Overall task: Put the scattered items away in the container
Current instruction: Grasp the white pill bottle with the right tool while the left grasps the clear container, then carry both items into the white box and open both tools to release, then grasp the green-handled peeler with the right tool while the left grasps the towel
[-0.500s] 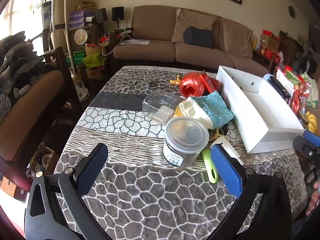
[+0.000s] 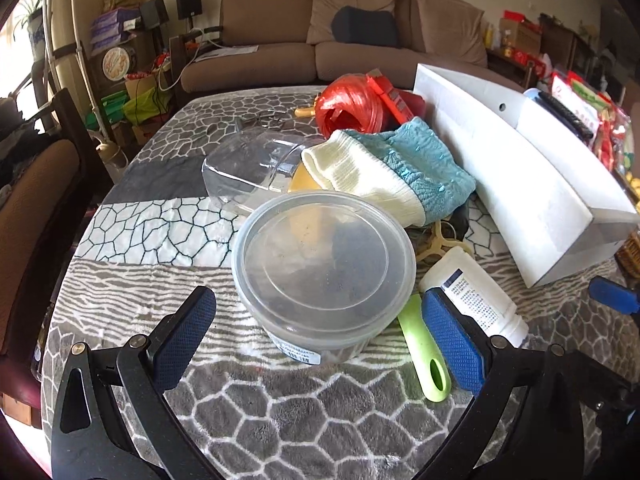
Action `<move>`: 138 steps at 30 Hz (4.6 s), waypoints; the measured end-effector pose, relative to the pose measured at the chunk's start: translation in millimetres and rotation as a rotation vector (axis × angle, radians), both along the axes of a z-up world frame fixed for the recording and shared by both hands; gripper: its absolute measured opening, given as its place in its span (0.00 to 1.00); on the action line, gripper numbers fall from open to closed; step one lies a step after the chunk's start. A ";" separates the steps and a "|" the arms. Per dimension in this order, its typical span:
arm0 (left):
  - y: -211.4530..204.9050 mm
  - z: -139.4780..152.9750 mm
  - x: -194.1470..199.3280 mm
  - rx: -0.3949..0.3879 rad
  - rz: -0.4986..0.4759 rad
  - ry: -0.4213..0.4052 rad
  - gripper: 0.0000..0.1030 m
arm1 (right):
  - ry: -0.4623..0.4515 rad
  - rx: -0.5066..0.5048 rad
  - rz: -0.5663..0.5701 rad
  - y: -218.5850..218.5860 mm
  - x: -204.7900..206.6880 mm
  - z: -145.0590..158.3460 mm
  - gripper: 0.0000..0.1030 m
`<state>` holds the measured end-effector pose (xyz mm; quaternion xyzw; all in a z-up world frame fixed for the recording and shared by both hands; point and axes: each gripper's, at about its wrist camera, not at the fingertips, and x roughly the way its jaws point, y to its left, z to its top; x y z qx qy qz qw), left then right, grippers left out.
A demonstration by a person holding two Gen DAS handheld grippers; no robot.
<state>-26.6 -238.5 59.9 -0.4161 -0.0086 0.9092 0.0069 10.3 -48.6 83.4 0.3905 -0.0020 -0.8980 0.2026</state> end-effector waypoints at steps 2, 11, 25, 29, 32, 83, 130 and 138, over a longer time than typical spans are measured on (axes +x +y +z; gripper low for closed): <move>-1.8 -8.4 -8.0 -0.006 0.009 -0.020 1.00 | -0.019 -0.011 0.014 -4.4 -8.9 -8.9 1.00; -2.9 -24.6 -22.6 -0.028 0.023 -0.048 1.00 | -0.071 0.044 0.054 -38.1 -47.6 -46.2 0.94; -9.7 10.8 2.8 0.093 -0.019 0.004 0.81 | -0.085 0.089 0.071 -35.6 -34.8 -37.3 0.48; 2.5 38.1 12.9 0.106 -0.041 0.018 0.81 | -0.050 0.075 0.078 -27.0 -21.8 -12.2 0.48; 17.4 64.3 16.3 0.113 -0.064 0.043 0.81 | -0.023 0.048 0.068 -12.7 -12.7 10.3 0.48; 242.3 65.9 -86.6 0.056 -0.268 -0.072 0.85 | -0.121 0.096 -0.299 214.9 -117.3 33.1 0.63; -67.0 17.0 -3.2 0.226 0.111 -0.081 0.93 | -0.131 -0.049 0.072 -54.0 -6.2 -22.9 0.70; -34.2 31.2 -80.7 0.083 0.008 -0.001 0.93 | -0.135 -0.030 0.067 -76.7 -43.1 -52.5 0.57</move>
